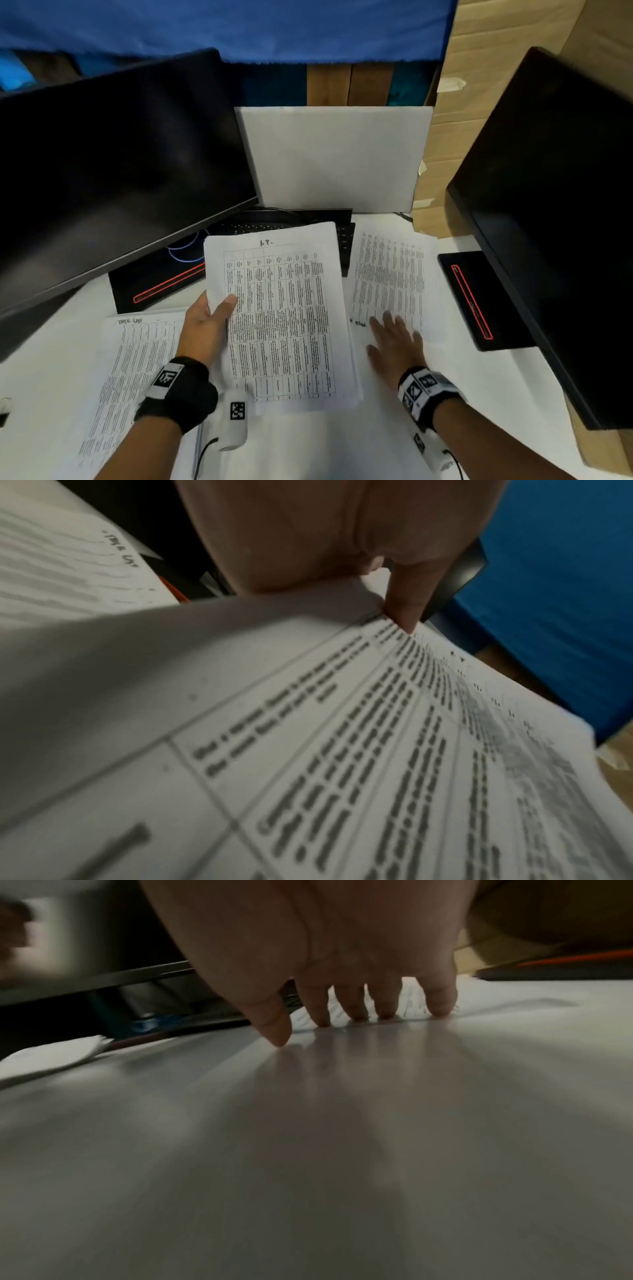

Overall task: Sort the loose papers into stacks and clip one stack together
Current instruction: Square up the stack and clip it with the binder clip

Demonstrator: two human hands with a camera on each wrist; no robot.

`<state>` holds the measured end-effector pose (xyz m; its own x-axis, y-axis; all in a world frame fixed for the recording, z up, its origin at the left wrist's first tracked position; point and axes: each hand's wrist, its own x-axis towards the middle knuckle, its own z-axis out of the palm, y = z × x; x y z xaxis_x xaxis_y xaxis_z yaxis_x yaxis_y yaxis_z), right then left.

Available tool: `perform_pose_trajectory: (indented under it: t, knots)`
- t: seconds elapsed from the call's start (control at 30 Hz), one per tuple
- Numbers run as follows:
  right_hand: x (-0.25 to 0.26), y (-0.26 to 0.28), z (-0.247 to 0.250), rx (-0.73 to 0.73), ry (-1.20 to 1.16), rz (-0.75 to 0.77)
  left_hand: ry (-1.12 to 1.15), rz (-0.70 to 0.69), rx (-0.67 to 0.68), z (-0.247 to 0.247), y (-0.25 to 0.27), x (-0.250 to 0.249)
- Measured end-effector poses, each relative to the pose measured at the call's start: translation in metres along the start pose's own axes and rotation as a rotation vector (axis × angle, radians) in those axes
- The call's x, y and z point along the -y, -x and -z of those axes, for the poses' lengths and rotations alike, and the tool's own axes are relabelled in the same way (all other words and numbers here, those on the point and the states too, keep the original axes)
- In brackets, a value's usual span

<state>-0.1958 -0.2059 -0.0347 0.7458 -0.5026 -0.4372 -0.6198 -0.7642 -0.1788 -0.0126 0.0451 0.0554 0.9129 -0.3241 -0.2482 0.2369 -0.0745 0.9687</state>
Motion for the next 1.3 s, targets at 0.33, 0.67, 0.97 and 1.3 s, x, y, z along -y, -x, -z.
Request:
perform_pose_trajectory:
  t: [0.33, 0.67, 0.97, 1.3]
  knots:
    - [0.007, 0.043, -0.011, -0.129, -0.022, 0.221, -0.018, 0.127, 0.009, 0.011, -0.008, 0.025]
    - [-0.015, 0.042, -0.014, -0.006, 0.001, 0.432, 0.005, 0.157, -0.062, 0.030, -0.007, 0.035]
    - [0.029, 0.057, -0.023, 0.017, 0.120, 0.109, -0.012, 0.170, -0.023, 0.023, -0.003, 0.033]
    - [0.004, 0.052, -0.023, 0.042, 0.011, 0.520, -0.133, 0.271, 0.073, -0.001, -0.001, 0.048]
